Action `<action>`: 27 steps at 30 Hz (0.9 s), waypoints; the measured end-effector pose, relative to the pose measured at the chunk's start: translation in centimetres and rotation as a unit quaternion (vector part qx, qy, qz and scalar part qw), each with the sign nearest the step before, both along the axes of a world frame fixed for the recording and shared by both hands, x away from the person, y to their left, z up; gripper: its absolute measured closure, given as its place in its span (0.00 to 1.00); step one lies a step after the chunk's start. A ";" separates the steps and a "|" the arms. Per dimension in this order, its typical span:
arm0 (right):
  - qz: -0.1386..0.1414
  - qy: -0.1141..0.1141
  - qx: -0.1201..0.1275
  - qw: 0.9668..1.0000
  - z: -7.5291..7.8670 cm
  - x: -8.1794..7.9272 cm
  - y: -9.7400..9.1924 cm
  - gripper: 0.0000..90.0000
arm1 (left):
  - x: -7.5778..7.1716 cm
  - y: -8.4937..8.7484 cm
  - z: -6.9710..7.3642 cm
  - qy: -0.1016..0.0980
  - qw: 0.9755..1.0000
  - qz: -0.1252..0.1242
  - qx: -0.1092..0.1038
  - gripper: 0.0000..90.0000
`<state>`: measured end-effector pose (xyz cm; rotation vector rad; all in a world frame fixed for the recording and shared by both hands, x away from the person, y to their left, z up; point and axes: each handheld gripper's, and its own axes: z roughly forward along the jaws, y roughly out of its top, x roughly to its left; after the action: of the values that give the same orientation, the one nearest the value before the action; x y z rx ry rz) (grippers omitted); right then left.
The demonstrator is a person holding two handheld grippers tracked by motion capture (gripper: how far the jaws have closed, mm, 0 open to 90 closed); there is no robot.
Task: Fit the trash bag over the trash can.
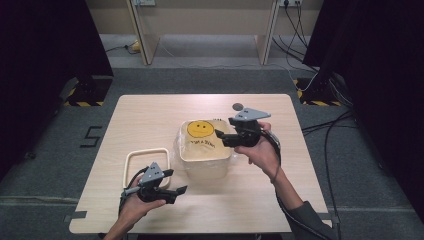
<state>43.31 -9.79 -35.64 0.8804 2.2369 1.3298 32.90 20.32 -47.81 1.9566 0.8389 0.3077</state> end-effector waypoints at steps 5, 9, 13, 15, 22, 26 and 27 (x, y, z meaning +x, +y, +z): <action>0.027 0.001 -0.006 1.000 0.8 0.4 2.8 0.38 | -0.7 -0.2 -0.4 0.003 1.000 -0.007 0.005 0.21; 0.040 0.007 -0.017 0.999 0.6 1.1 4.8 0.38 | -1.5 -0.5 -1.0 0.010 1.000 -0.016 0.012 0.18; 0.052 0.013 -0.029 0.998 0.1 1.6 6.4 0.38 | -1.8 -0.6 -1.8 0.027 0.999 -0.024 0.024 0.18; 0.060 0.013 -0.035 0.998 0.0 1.7 7.2 0.38 | -1.8 -0.8 -2.1 0.029 0.999 -0.023 0.031 0.18; 0.087 0.024 -0.072 0.993 -0.8 3.2 9.5 0.38 | -2.0 -1.2 -2.5 0.026 0.997 -0.033 0.063 0.19; 0.097 0.036 -0.086 0.991 -1.8 4.1 10.3 0.39 | -1.9 -1.2 -2.6 0.030 0.997 -0.032 0.063 0.19; 0.099 0.041 -0.090 0.990 -2.2 4.3 10.5 0.39 | -1.9 -1.2 -2.6 0.032 0.997 -0.035 0.065 0.19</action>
<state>47.63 0.68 -37.81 0.6756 2.5172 1.1669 30.98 19.15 -50.41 2.1219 0.8066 0.2649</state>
